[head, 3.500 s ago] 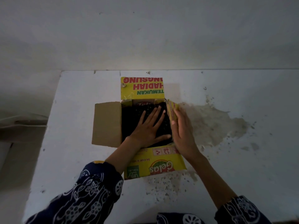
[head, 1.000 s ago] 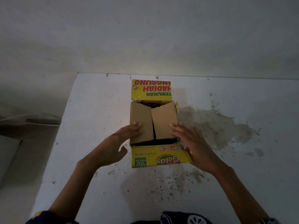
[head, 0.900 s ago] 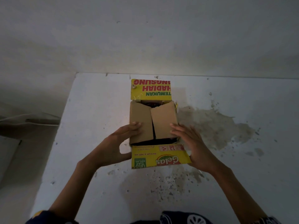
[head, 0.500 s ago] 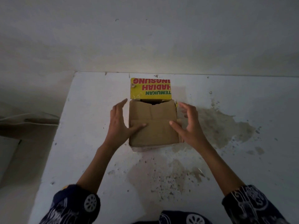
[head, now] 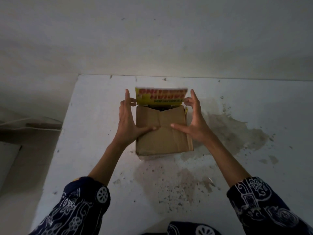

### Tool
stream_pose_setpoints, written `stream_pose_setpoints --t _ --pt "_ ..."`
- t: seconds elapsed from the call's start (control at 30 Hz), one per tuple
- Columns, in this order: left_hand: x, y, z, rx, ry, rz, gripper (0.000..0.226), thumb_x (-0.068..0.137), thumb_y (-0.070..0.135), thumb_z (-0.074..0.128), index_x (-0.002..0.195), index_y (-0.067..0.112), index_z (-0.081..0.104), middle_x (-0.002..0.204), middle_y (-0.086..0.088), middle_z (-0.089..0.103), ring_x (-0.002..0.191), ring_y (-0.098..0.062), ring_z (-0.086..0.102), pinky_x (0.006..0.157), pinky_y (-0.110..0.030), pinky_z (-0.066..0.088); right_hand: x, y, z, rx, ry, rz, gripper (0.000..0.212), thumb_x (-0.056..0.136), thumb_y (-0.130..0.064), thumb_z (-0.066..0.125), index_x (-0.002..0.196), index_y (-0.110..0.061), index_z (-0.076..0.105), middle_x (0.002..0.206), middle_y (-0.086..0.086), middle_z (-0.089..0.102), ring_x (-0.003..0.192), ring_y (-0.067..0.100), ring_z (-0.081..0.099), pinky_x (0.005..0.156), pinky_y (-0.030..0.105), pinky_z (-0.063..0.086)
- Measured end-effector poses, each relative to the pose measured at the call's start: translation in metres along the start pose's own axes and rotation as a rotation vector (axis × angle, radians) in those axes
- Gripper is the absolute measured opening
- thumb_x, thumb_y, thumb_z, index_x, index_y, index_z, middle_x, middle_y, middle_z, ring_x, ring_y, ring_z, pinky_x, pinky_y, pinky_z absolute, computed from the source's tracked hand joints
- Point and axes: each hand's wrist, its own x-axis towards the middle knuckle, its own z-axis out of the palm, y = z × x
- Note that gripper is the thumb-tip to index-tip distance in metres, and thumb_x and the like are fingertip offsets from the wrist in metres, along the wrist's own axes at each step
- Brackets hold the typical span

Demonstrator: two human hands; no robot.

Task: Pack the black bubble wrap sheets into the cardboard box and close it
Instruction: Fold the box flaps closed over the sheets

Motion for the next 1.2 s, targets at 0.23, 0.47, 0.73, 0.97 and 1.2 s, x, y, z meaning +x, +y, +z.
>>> stream_pose_setpoints --t 0.23,0.47,0.73,0.97,1.2 --pt "-0.020 -0.003 -0.003 0.122 -0.027 0.017 0.069 0.071 0.057 0.063 0.128 0.021 0.052 0.137 -0.007 0.041 0.128 -0.019 0.034 0.106 -0.048 0.038 -0.021 0.000 0.008 -0.112 0.075 -0.097 0.066 0.084 -0.063 0.044 0.126 -0.014 0.055 0.132 0.006 0.043 0.129 0.014 0.037 0.111 0.040 0.034" --pt "-0.047 0.009 0.009 0.232 -0.253 -0.027 0.076 0.088 0.053 0.031 0.146 0.025 -0.010 0.155 0.005 -0.022 0.145 -0.015 -0.002 0.117 -0.041 0.017 -0.042 0.005 0.024 -0.512 0.012 -0.083 0.069 0.094 -0.057 0.017 0.147 -0.014 0.020 0.158 0.004 0.010 0.146 0.019 0.008 0.114 0.047 0.026" --pt "-0.046 0.013 0.013 0.149 -0.370 -0.218 0.072 0.091 0.051 0.030 0.130 0.043 -0.031 0.155 -0.009 -0.026 0.142 -0.034 0.022 0.105 -0.047 0.038 -0.043 -0.003 0.027 -0.339 -0.017 0.068 0.062 0.094 -0.050 0.036 0.147 -0.030 0.013 0.159 0.007 -0.009 0.143 0.021 0.014 0.101 0.036 0.043" --pt "-0.029 0.015 0.014 0.073 -0.399 -0.216 0.075 0.095 0.043 0.033 0.140 0.034 -0.026 0.156 -0.008 -0.022 0.142 -0.031 0.019 0.109 -0.044 0.033 -0.034 -0.002 0.026 -0.100 0.013 0.098 0.058 0.097 -0.024 0.045 0.148 -0.021 0.019 0.152 0.011 0.027 0.124 0.002 0.031 0.092 -0.005 0.023" --pt "0.043 0.012 0.022 0.066 -0.428 -0.173 0.079 0.095 0.043 0.035 0.141 0.028 -0.027 0.155 -0.014 -0.020 0.143 -0.035 0.015 0.112 -0.049 0.028 0.030 0.001 0.007 -0.148 0.044 0.126 0.057 0.098 -0.028 0.042 0.148 -0.020 0.016 0.152 0.012 0.027 0.133 0.022 0.037 0.103 0.022 0.028"
